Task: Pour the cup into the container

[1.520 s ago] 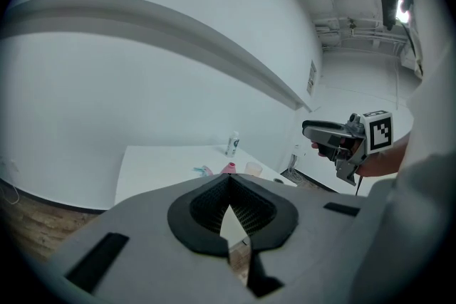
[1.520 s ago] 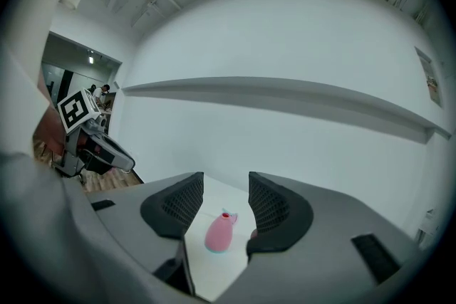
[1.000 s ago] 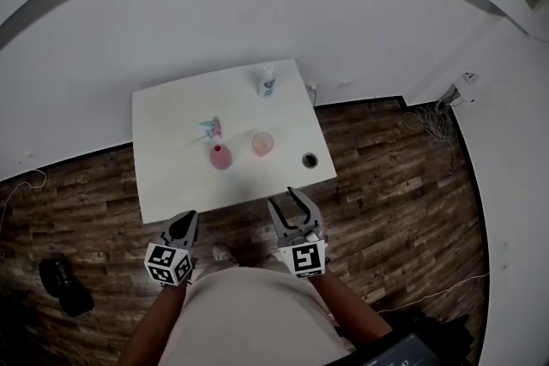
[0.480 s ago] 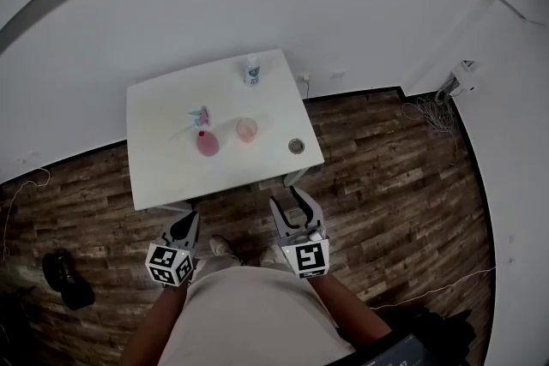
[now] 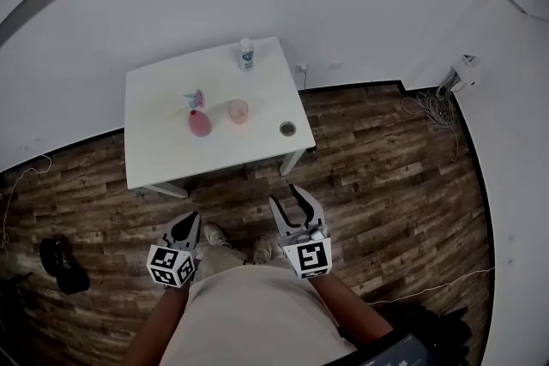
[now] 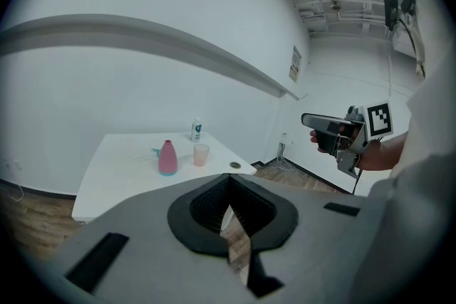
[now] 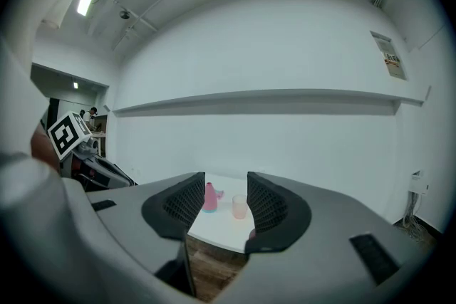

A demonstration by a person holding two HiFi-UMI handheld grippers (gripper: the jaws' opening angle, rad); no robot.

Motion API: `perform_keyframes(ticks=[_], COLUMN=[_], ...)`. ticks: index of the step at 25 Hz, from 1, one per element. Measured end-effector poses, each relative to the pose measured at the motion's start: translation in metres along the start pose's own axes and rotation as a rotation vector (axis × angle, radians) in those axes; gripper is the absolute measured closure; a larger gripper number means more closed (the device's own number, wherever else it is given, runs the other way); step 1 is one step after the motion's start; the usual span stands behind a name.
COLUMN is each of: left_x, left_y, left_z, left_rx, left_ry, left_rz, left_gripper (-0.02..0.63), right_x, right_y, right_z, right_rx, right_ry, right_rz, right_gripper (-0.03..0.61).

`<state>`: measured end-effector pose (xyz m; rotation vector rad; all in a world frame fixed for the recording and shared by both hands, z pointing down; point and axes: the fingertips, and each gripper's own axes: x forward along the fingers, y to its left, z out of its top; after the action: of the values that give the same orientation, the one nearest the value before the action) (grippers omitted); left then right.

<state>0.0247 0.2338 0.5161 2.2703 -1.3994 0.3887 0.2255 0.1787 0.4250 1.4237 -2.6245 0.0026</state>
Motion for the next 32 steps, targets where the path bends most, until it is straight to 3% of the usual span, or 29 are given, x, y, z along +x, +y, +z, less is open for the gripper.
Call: perform_keyframes(ticks=[6, 19, 27, 32], left_x=[-0.018, -0.060, -0.062, -0.085], left_y=[-0.019, -0.006, 0.021, 0.068], left_z=[-0.032, -0.067, -0.048, -0.033], left_rx=[-0.032, -0.076, -0.039, -0.003], left_ry=[0.015, 0.043, 0.011, 0.000], left_rz=[0.030, 0.094, 0.019, -0.021], left_gripper=[0.603, 0.603, 0.603, 0.603], right_x=[-0.026, -0.025, -0.016, 0.007], right_y=[0.009, 0.050, 0.079, 0.117], right_z=[-0.015, -0.024, -0.015, -0.004], right_rx=[0.011, -0.006, -0.049, -0.082], right_ry=[0.014, 0.038, 0.041, 0.073], right_rz=[0.037, 0.123, 0.088, 0.050], right_gripper=[0.416, 0.470, 0.494, 0.495])
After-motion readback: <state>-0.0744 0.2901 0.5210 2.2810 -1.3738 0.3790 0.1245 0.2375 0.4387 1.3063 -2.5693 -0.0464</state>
